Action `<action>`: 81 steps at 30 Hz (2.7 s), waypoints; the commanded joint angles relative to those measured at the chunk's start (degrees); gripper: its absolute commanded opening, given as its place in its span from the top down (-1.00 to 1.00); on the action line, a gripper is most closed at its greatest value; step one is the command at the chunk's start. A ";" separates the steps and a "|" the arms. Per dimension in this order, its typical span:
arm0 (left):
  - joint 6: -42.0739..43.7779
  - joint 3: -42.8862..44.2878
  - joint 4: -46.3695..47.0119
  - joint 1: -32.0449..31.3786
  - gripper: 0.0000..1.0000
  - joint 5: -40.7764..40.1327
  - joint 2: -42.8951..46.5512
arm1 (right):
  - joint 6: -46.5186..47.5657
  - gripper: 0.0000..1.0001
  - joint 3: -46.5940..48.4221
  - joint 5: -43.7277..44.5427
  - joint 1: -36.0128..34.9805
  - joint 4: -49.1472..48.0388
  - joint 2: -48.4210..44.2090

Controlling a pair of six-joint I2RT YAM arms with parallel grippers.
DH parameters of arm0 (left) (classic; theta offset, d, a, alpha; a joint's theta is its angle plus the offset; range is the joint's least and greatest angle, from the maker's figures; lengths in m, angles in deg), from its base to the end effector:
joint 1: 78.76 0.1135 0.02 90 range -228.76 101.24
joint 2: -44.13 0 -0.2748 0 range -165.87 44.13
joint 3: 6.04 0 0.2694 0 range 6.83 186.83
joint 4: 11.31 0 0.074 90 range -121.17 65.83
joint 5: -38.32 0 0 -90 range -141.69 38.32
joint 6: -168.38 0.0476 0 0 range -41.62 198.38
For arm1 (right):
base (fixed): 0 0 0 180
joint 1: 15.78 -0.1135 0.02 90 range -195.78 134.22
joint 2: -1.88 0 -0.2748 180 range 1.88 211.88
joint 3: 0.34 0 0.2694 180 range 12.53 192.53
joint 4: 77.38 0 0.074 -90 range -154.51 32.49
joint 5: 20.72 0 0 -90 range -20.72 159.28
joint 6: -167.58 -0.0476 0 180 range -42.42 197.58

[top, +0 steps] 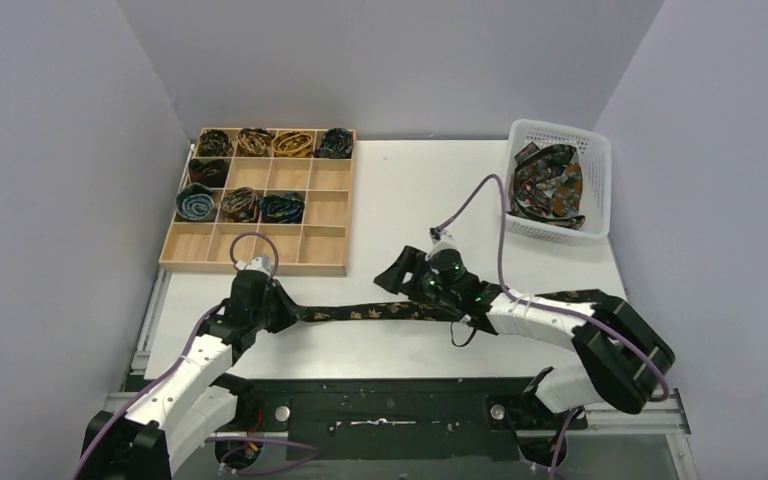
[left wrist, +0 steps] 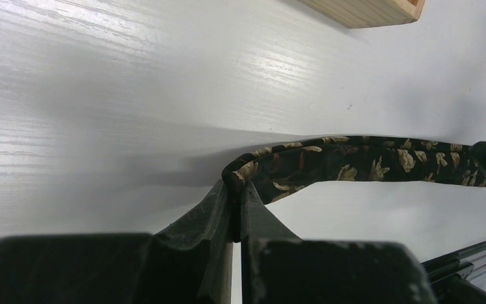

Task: Roll the ties
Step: Roll the tie at the center of the board.

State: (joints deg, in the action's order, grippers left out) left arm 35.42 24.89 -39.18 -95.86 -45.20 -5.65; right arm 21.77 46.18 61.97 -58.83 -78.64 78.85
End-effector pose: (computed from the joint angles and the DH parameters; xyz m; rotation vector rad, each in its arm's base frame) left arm 0.1711 -0.0583 0.1480 -0.4992 2.4225 -0.6121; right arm 0.2122 0.2066 0.1856 0.1699 2.2953 1.1208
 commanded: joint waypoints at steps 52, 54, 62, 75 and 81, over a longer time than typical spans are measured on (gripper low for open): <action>5.45 8.93 2.76 -1.36 1.00 7.70 2.29 | -8.86 0.92 20.40 -3.60 -11.26 4.55 34.05; 6.43 9.86 3.13 -2.85 1.00 8.27 1.36 | -9.12 0.92 20.16 -3.93 -10.91 3.97 33.78; 5.50 12.28 5.42 -13.47 1.00 1.78 -3.74 | -7.76 0.90 20.39 -6.52 -9.53 1.43 31.59; 5.23 13.07 5.46 -14.45 1.00 -1.91 -5.44 | -4.65 0.84 16.05 3.55 -9.51 6.91 18.08; 5.25 13.05 5.32 -14.53 1.00 -2.44 -5.75 | -4.14 0.83 15.54 3.00 -9.42 8.89 18.67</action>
State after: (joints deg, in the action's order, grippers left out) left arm 40.07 35.25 -36.38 -110.18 -46.78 -11.23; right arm 16.77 62.64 62.91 -68.62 -71.72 98.10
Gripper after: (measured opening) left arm 0.036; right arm 0.083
